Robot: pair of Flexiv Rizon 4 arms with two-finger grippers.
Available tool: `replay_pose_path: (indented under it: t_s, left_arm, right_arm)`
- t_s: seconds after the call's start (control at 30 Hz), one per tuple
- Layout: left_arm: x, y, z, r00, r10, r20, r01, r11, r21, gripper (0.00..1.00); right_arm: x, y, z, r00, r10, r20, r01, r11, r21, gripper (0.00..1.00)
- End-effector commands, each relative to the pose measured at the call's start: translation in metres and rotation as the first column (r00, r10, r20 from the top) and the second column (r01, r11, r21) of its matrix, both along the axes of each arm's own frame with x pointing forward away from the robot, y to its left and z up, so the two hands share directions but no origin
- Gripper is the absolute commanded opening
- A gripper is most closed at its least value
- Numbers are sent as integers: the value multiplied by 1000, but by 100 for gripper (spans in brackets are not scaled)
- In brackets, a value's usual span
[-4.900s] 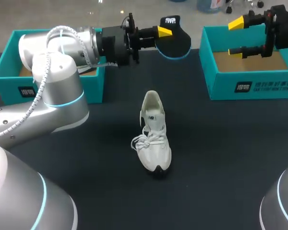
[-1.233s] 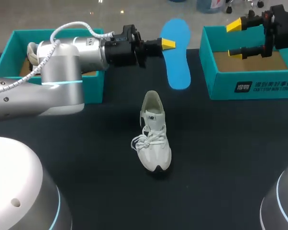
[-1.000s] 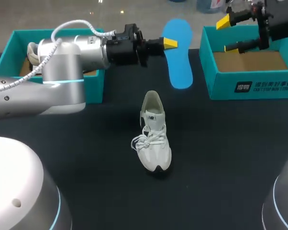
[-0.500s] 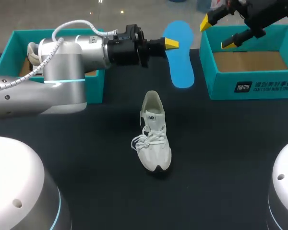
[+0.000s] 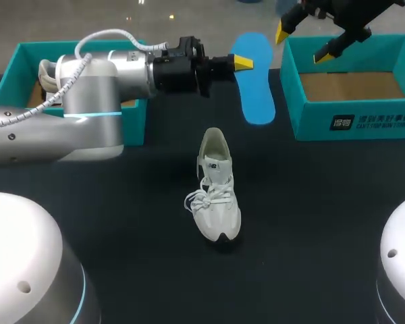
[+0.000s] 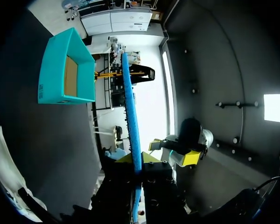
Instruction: Take the shoe out of the shoebox, open the shoe tongue, remove and reinsert the insole, then place the shoe into the shoebox
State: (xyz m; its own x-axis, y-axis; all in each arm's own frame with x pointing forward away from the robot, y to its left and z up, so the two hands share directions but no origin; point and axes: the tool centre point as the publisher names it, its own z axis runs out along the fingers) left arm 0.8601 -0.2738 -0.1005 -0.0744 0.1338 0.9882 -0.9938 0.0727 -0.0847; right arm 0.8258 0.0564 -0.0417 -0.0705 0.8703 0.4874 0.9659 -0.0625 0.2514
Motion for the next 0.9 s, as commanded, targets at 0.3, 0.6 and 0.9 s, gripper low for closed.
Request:
replay_pose_path:
  t_s: [0.3, 0.6, 0.9]
  left_arm:
    - [4, -5, -4, 1000, 16, -6, -16, 1000, 27, 0]
    - [2, -5, -11, 1000, 14, -14, -13, 999, 46, 0]
    - [-3, -5, -13, 1000, 6, -16, -5, 999, 51, 0]
  right_arm:
    - [-7, 52, 1, 998, -58, 10, 57, 939, -340, 100]
    - [-12, 72, 5, 998, -62, -30, 44, 902, -429, 100]
    - [-6, 78, 7, 1000, -10, -30, -6, 873, -487, 100]
